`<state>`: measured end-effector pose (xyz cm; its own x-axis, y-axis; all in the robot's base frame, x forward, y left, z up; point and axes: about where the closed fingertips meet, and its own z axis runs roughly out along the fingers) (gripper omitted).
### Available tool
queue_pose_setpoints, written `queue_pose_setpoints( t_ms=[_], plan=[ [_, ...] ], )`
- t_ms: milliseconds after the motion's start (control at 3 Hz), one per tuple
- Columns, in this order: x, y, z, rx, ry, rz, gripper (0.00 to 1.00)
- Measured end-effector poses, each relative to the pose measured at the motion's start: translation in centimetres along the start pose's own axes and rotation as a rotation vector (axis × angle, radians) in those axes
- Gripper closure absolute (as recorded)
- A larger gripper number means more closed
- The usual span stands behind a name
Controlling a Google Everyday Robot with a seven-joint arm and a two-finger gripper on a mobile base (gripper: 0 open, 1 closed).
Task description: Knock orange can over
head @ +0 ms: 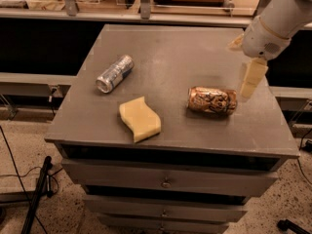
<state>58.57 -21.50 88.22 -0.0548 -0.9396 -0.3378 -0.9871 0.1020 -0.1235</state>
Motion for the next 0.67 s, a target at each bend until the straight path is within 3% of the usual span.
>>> queue_pose_setpoints(
  t_ms=[333,667],
  plan=[
    [1.69,1.31,-1.44,0.015,-0.049,-0.112,0.0],
    [1.69,1.31,-1.43,0.015,-0.049,-0.112,0.0]
  ],
)
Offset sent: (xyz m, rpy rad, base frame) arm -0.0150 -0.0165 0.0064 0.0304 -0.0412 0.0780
